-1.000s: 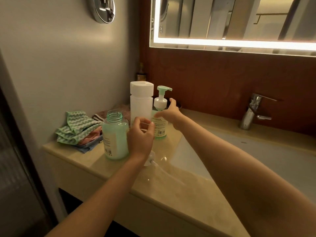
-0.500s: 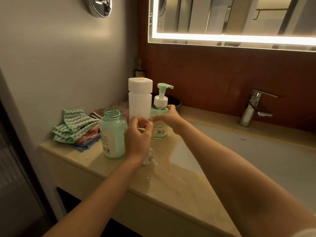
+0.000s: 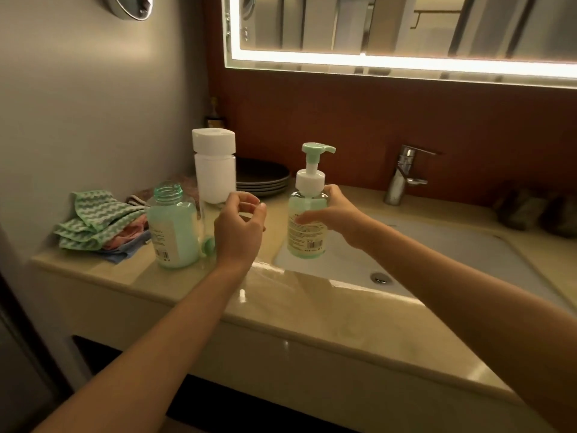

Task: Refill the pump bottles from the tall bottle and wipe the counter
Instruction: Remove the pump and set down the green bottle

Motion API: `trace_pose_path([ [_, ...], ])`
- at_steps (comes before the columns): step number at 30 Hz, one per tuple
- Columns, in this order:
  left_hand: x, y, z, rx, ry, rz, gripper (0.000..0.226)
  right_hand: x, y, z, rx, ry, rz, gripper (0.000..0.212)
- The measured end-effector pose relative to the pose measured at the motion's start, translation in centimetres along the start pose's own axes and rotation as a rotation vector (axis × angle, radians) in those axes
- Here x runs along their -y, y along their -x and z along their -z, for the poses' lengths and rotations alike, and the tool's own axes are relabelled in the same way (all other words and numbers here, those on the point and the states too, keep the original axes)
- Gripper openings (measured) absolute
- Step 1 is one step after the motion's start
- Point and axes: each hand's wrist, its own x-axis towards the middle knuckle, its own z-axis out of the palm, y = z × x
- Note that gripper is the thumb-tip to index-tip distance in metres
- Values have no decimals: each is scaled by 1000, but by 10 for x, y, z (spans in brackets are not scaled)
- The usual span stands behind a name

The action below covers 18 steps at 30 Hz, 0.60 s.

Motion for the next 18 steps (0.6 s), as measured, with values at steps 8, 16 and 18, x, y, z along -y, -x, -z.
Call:
trace_pose_path([
  [8,-29,39,-36,125,25,-71,5,-26,92,40,-12,-21,-68,74],
  [16,-41,59,-48,161,41,-91,10,-32,124,44,-16,-36,-34,73],
  [18,-41,61,-46,170,59,-62,16,-31,128,45,-4,-33,-26,77],
])
